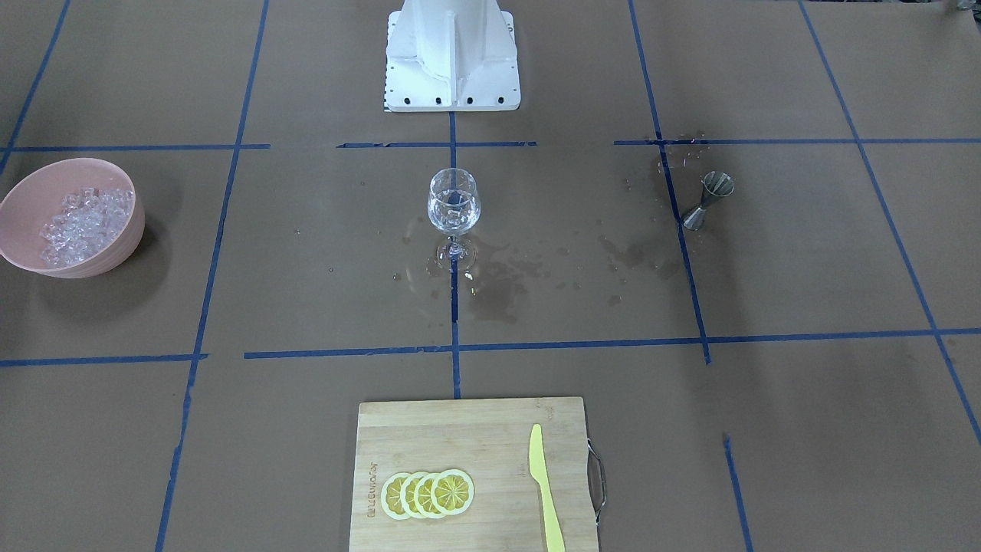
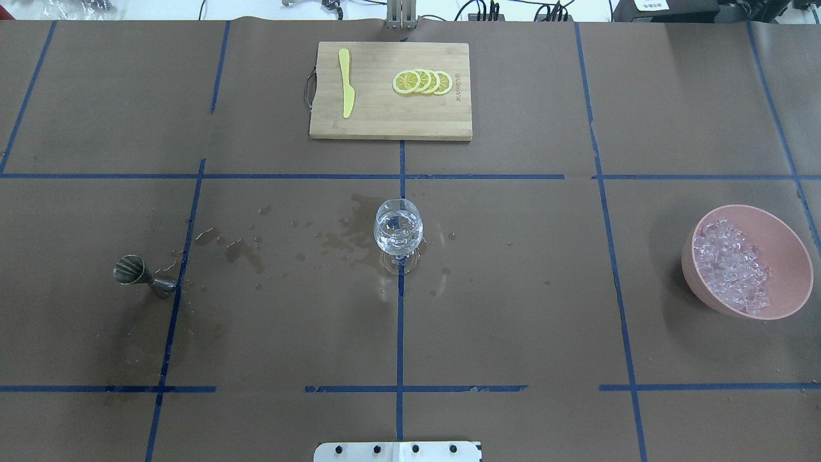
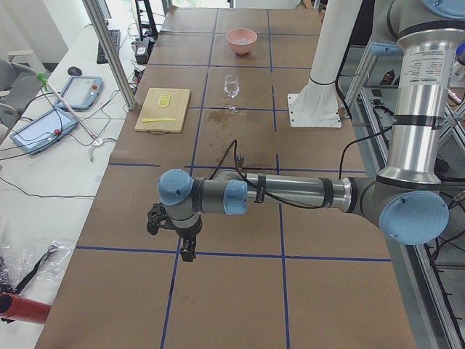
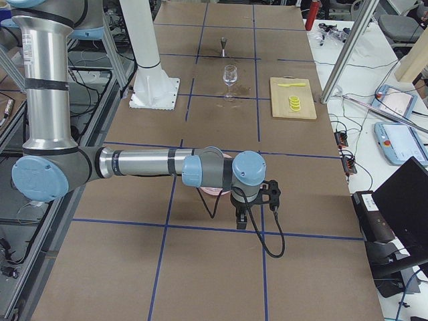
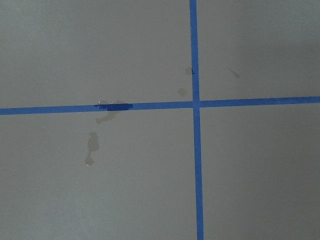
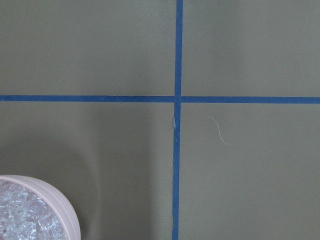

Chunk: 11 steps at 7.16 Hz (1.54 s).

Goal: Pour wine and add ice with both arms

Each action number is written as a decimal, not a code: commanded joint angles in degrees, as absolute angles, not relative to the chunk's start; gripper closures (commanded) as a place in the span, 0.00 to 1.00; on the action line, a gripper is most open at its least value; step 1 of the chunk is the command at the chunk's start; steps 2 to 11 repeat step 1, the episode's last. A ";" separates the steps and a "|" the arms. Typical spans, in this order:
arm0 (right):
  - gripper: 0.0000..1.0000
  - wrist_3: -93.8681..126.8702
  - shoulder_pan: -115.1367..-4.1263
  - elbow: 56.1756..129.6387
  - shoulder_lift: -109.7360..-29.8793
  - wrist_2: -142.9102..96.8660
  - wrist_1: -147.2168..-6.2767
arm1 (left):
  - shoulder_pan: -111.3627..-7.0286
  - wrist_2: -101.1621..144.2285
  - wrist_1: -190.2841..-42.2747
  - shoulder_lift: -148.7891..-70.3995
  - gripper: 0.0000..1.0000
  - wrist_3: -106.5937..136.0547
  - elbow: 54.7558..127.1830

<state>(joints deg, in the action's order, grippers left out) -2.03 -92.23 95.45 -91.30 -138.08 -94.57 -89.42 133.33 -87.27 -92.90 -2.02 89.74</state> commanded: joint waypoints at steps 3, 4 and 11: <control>0.00 -1.93 -92.28 95.45 -91.49 -138.08 -94.57 | -89.47 133.33 -87.28 -92.90 0.00 -2.02 89.74; 0.00 -1.93 -92.28 95.45 -91.49 -138.08 -94.57 | -89.47 133.33 -87.28 -92.90 0.00 -2.02 89.74; 0.00 -1.93 -92.28 95.45 -91.49 -138.08 -94.57 | -89.47 133.33 -87.28 -92.90 0.00 -2.02 89.74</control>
